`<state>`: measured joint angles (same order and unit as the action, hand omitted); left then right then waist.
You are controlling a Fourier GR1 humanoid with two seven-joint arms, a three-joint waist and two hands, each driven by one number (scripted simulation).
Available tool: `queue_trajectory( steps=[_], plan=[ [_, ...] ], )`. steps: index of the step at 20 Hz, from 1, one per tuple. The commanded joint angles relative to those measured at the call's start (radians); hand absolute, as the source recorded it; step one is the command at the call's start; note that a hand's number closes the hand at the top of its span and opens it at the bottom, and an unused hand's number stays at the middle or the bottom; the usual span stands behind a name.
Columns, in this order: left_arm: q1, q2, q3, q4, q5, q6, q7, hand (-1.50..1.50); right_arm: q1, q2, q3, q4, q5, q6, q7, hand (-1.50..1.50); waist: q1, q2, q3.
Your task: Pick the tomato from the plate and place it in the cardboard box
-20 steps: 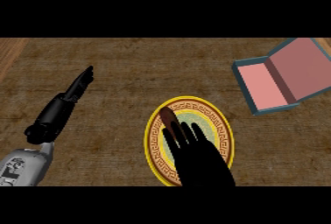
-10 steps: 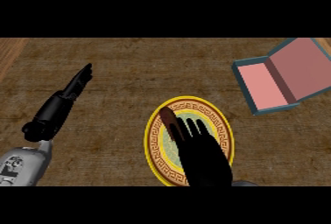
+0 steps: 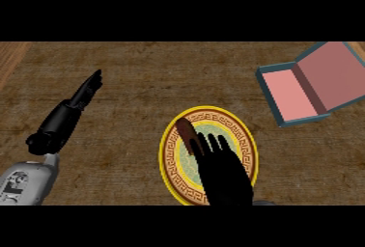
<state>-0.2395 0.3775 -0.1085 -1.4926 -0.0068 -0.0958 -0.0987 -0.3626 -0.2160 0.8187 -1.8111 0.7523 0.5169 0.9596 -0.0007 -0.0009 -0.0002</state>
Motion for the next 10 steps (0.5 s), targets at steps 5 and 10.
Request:
queue_trajectory(
  steps=[5,10],
  plan=[
    [-0.003,-0.041,0.021,-0.002,-0.043,0.002,0.001,0.00,0.051,0.009,-0.048,0.040,0.104,0.055,0.017,-1.50,-0.002,0.001,0.000],
    [-0.004,-0.031,0.063,-0.004,-0.023,-0.075,0.016,0.00,0.068,0.032,-0.130,0.089,0.121,0.058,-0.095,-1.50,0.000,0.001,0.000]
  ],
)
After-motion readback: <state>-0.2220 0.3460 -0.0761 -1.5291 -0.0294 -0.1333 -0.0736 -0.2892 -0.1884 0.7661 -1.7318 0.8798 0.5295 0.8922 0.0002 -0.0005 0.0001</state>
